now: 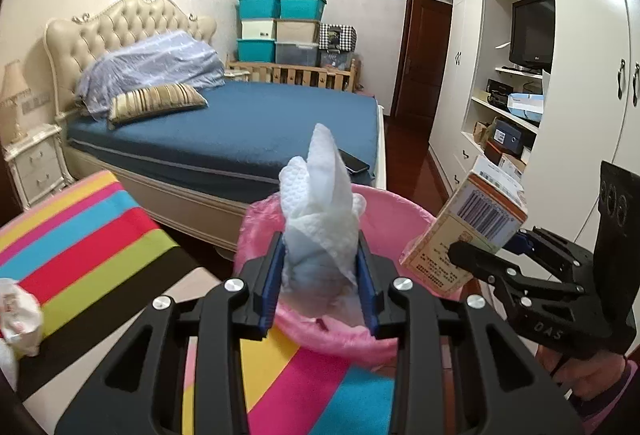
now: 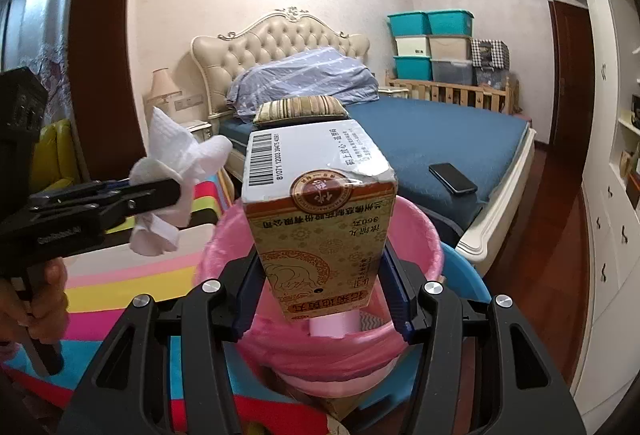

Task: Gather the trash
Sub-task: 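Carry the tissue and carton to the pink wastebasket and release both, then move both open tools back over the table toward the remaining trash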

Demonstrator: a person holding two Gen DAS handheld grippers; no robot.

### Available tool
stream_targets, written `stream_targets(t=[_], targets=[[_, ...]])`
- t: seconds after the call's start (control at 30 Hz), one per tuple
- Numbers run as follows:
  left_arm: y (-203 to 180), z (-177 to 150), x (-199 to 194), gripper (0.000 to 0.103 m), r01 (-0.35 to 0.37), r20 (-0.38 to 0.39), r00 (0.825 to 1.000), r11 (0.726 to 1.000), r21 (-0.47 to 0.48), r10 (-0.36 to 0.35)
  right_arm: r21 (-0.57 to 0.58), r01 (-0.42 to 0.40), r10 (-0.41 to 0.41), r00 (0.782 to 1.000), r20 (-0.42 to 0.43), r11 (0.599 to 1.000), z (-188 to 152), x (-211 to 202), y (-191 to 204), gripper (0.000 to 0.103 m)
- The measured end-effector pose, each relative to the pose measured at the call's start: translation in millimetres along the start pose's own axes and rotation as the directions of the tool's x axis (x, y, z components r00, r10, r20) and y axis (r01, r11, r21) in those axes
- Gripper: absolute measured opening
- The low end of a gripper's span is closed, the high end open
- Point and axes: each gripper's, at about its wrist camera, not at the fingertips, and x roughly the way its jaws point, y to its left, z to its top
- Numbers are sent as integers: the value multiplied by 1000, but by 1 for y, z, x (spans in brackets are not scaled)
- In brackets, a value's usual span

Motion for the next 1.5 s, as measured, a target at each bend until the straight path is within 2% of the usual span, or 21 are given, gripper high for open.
stream_targets(t=[0.07, 0.17, 0.23, 0.27, 0.3, 0.33, 0.5, 0.57, 0.7, 0.77, 0.83, 0.87, 0.93, 1.07, 1.2, 1.27, 1.4, 1.5], targets=[[1, 4, 15, 36, 22, -11, 1000, 1000, -12, -22, 5, 3, -3, 1000, -2, 1000, 1, 6, -6, 52], [2, 7, 38, 41, 18, -13, 1000, 1000, -11, -18, 18, -7, 7, 1000, -1, 1000, 3, 14, -11, 54], [8, 8, 47, 58, 8, -19, 1000, 1000, -17, -9, 45, -16, 17, 1000, -15, 999, 1, 20, -17, 57], [11, 8, 48, 73, 7, -18, 1000, 1000, -31, -7, 75, -11, 12, 1000, -16, 997, 0, 22, -23, 72], [14, 8, 49, 77, 3, -13, 1000, 999, -41, -3, 96, -14, 14, 1000, -9, 995, 1, 20, -27, 78], [18, 7, 47, 78, -10, -6, 1000, 999, -51, 10, 116, -20, 20, 1000, -2, 993, -1, 17, -30, 78], [37, -4, 14, 97, -107, -15, 994, 991, -78, 106, 143, 2, -4, 1000, 13, 990, -9, 0, -36, 78], [45, -12, -6, 98, -139, -7, 990, 987, -86, 139, 145, 4, -6, 1000, 13, 989, -13, -8, -32, 78], [54, -31, -51, 98, -250, 10, 968, 966, -68, 251, 118, 5, -7, 1000, 17, 993, -18, -22, -18, 78], [55, -43, -72, 98, -302, 15, 953, 952, -56, 303, 96, -4, 2, 1000, 22, 995, -19, -28, -5, 78], [58, -56, -93, 98, -381, 22, 924, 924, -33, 382, 63, -23, 21, 1000, 20, 998, -19, -29, 11, 78], [59, -63, -104, 98, -429, 28, 903, 903, -17, 429, 50, -31, 30, 999, 19, 998, -18, -29, 18, 78], [65, -72, -122, 98, -468, 34, 883, 884, -13, 468, 22, -59, 59, 998, 14, 998, -16, -29, 37, 78], [86, -86, -161, 98, -504, 39, 861, 860, -77, 508, -36, -137, 137, 991, -8, 990, -14, -25, 86, 78], [107, -106, -204, 98, -569, 51, 817, 817, -97, 575, -96, -202, 200, 979, -37, 975, -15, -21, 131, 78], [119, -117, -222, 98, -577, 38, 812, 810, -108, 583, -125, -235, 229, 972, -57, 964, -16, -17, 156, 78], [147, -139, -259, 98, -635, -4, 767, 758, -150, 641, -158, -291, 277, 955, -106, 943, -21, -11, 202, 79], [167, -155, -283, 98, -691, -34, 717, 703, -167, 696, -184, -328, 306, 942, -136, 927, -25, -5, 234, 79]])
